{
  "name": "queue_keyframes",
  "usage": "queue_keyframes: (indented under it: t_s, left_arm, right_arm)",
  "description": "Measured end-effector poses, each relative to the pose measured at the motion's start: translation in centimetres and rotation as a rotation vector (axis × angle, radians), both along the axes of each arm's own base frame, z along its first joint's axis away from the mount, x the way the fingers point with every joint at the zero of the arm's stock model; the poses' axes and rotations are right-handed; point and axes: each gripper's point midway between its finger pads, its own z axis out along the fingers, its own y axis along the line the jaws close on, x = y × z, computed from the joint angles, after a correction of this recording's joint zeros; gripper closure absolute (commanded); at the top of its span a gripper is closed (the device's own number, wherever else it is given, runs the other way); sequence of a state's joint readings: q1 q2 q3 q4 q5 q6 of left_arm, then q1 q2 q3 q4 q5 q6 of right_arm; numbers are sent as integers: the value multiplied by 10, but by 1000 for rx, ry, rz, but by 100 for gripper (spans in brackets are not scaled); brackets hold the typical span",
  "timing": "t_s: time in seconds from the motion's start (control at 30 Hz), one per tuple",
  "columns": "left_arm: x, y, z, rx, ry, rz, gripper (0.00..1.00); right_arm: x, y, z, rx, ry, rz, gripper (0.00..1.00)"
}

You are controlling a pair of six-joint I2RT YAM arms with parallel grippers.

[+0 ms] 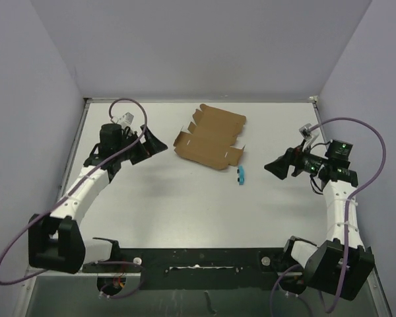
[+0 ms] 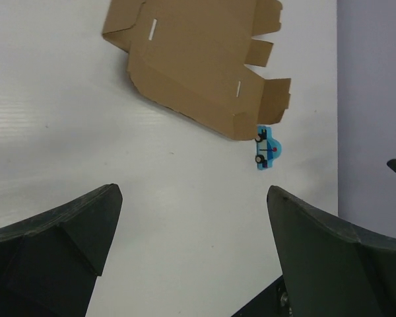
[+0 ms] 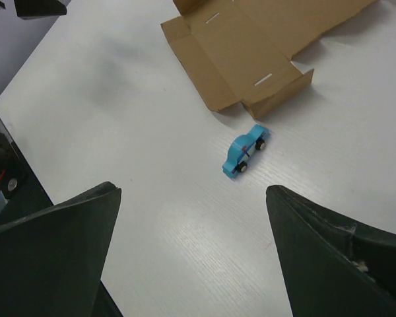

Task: Fold the paper box

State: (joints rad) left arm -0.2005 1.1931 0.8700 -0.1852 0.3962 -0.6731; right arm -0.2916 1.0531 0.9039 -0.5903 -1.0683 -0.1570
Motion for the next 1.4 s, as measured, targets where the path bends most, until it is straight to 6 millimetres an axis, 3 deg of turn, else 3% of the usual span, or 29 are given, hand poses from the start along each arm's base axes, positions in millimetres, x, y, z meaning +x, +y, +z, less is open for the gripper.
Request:
queue_keyframes:
  t_s: [0.13, 0.37, 0.53, 0.77, 0.9, 1.1, 1.23, 1.3, 1.4]
  left_arm:
    - [38, 6, -33, 23, 107, 1, 11]
    - [114, -16, -31, 151, 81, -89, 17]
    - [162, -29, -48, 308, 97, -129, 17]
    - [167, -56, -81, 636, 102, -197, 18]
    - [165, -74, -95, 798, 77, -239, 23]
    - [176, -70, -118, 928, 100, -246, 34]
    - [185, -60, -132, 970, 129, -238, 49]
    - [187, -58, -139, 981, 142, -237, 69]
    - [186, -55, -146, 992, 159, -239, 89]
  right_arm:
    - [2, -14, -18, 50, 12, -31, 2]
    - [4, -13, -14, 35, -55, 6, 2]
    - [5, -15, -15, 22, -67, 11, 2]
    - [16, -20, -25, 22, -33, 12, 2]
    - [16, -20, -28, 25, -15, 11, 2]
    - [16, -21, -29, 23, -12, 10, 2]
    - [15, -21, -30, 23, -10, 10, 2]
    - [15, -21, -29, 23, -11, 11, 2]
    - [16, -21, -30, 22, -12, 11, 2]
